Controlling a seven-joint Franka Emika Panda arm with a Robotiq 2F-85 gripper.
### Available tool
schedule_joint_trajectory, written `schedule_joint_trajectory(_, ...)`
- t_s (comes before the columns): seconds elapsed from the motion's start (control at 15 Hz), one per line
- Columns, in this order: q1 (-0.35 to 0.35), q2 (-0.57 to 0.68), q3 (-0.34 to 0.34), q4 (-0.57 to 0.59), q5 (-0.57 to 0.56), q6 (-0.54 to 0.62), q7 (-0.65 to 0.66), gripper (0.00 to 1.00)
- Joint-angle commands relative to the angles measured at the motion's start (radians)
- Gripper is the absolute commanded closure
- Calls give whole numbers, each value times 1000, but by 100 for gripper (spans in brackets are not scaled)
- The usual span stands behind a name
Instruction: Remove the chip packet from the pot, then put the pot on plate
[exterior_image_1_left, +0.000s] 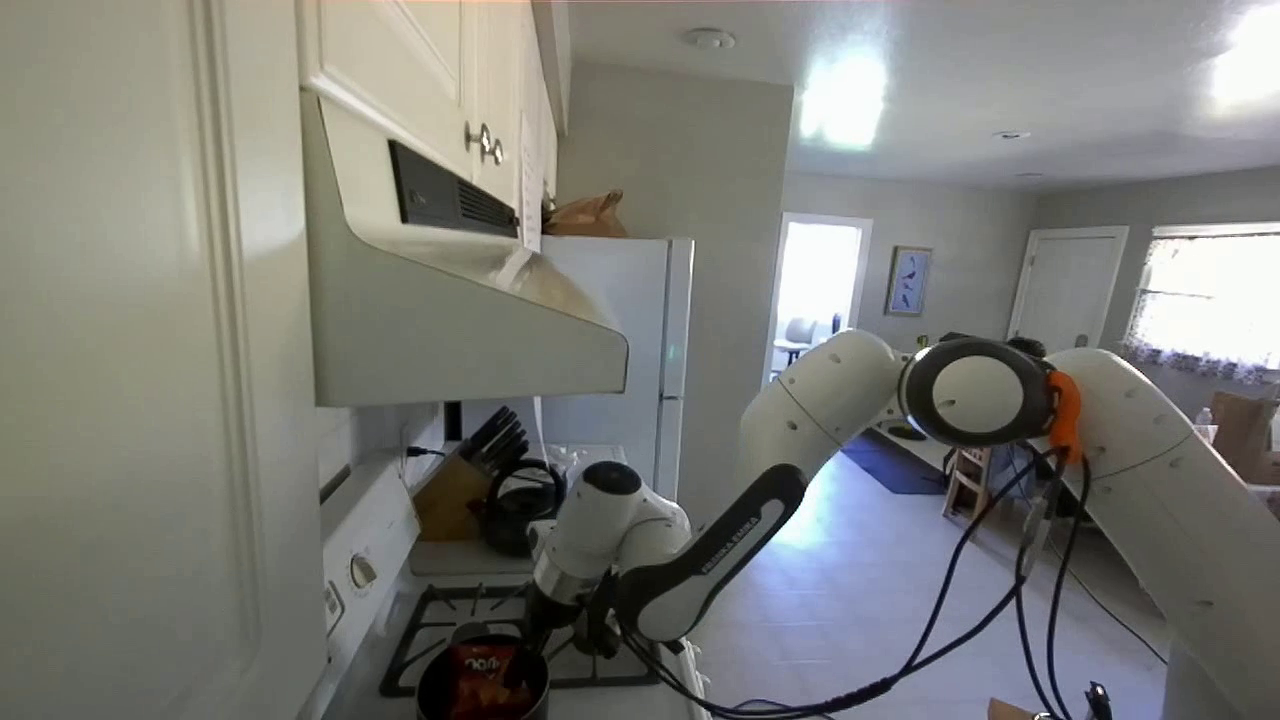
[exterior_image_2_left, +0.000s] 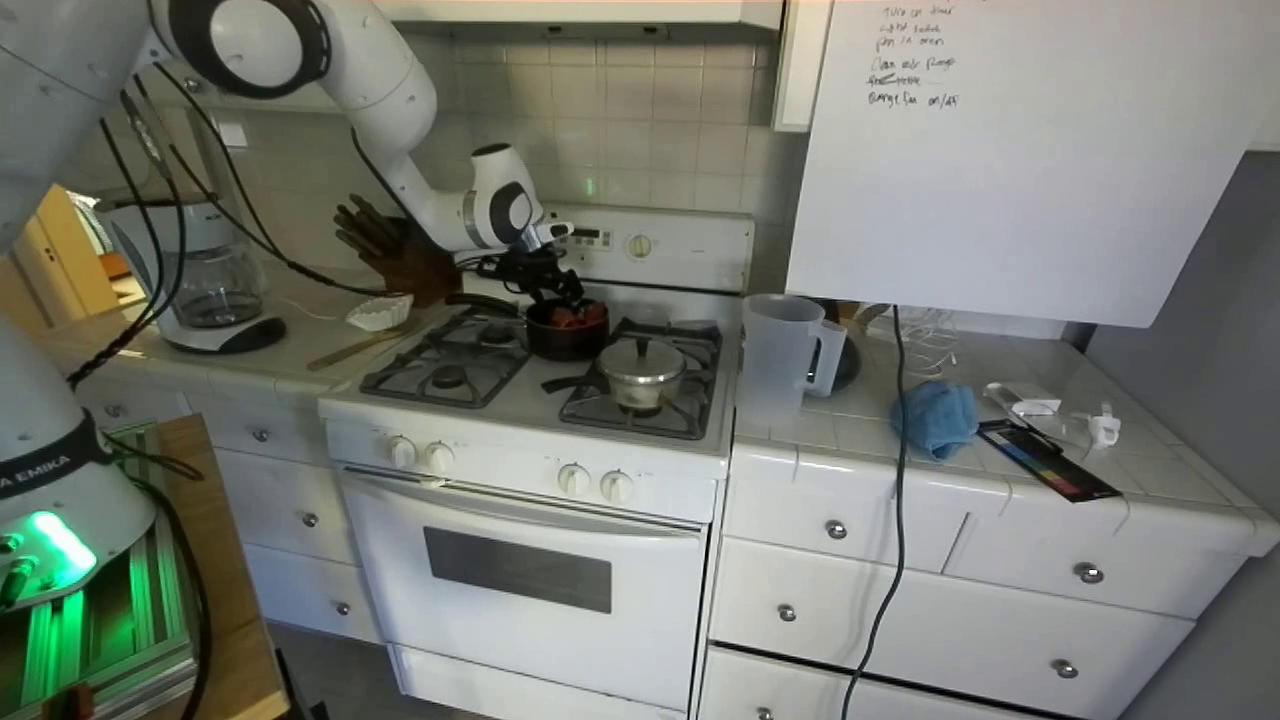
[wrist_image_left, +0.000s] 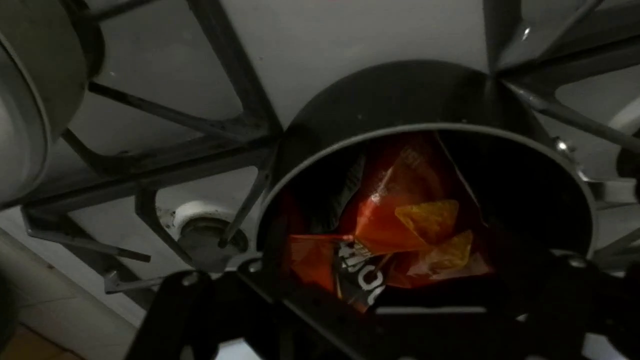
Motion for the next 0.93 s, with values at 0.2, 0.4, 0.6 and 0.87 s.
schedule_joint_trajectory(0.2, 261, 243, -199, 388, 260, -56, -231, 26)
schedule_joint_trajectory(0.4, 306, 319, -238, 533, 311, -89, -252, 48)
schedule_joint_trajectory(0.6, 320, 350, -278, 600, 339, -88, -228, 70)
schedule_joint_trajectory(0.87, 328, 313, -327, 544, 362, -68, -182, 97)
